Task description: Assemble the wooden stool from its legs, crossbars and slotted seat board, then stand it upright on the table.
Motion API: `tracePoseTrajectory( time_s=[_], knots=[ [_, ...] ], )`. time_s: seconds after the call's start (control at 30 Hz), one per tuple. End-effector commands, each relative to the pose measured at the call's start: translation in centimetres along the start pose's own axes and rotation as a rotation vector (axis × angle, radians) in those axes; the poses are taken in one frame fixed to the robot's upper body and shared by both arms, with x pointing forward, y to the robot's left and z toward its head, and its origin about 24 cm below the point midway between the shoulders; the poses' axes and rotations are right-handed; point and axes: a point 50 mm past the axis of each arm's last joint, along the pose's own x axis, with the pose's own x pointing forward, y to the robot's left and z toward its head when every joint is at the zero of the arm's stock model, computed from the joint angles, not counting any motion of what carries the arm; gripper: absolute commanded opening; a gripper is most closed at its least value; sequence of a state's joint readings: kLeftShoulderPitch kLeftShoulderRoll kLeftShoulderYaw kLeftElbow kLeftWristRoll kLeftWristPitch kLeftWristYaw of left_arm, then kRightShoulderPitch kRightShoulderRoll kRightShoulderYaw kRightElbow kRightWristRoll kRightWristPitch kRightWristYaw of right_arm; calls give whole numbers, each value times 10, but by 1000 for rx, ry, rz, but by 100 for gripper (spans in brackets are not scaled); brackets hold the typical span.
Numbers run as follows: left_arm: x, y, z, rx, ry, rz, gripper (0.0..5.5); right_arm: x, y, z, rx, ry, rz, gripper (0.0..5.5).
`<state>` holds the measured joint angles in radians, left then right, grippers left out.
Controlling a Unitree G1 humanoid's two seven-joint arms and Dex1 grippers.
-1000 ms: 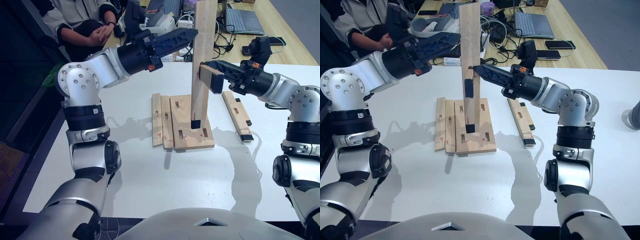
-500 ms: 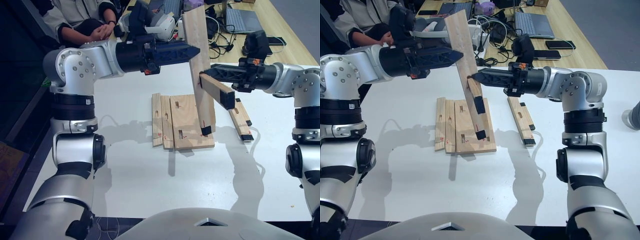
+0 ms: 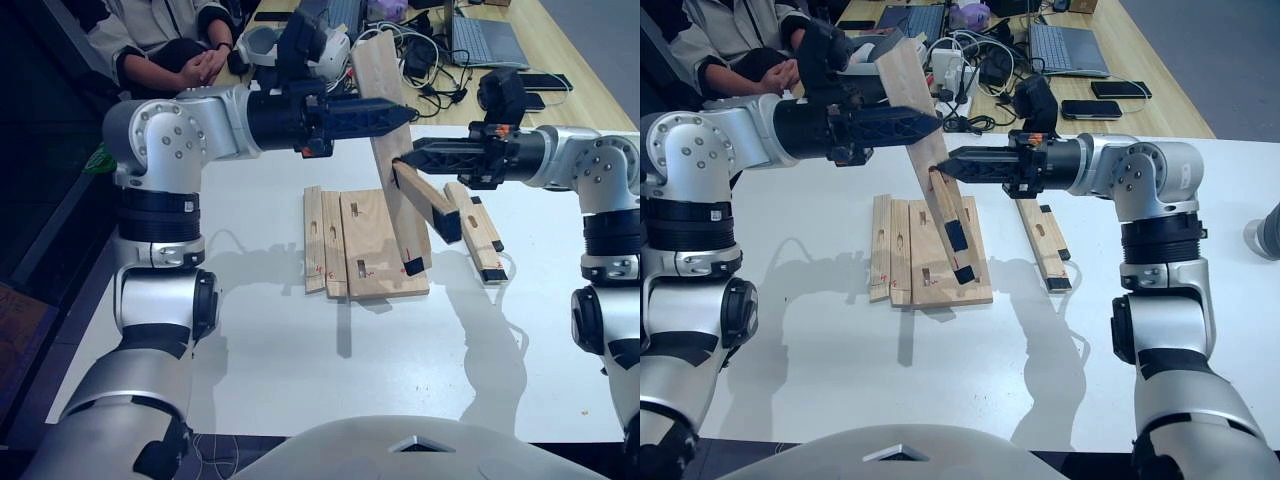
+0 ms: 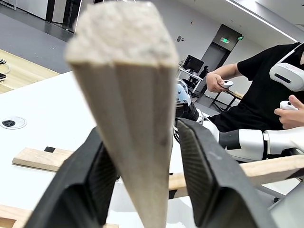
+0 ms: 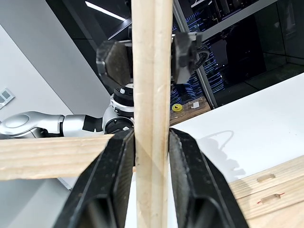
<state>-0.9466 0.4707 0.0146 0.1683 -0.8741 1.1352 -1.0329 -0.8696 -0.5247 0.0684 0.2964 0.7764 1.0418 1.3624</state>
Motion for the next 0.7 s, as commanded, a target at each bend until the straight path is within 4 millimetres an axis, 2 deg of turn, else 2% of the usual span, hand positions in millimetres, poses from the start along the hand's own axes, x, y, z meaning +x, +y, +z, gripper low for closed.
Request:
tracePoseTrajectory(
  time_s=[0.03,0.13,0.47,0.7],
  knots=[
    [1,-2,-4,11,48,2,132,2,0,8,-35,19,-10,97],
    [3,0,-7,14,54,6,108,3,-1,10,-43,23,-8,97],
    [5,-6,-20,30,174,-30,106,1,-4,13,-77,87,-1,97],
    [-3,-3,-23,40,181,9,105,-14,-3,12,-115,128,-20,97]
  ],
)
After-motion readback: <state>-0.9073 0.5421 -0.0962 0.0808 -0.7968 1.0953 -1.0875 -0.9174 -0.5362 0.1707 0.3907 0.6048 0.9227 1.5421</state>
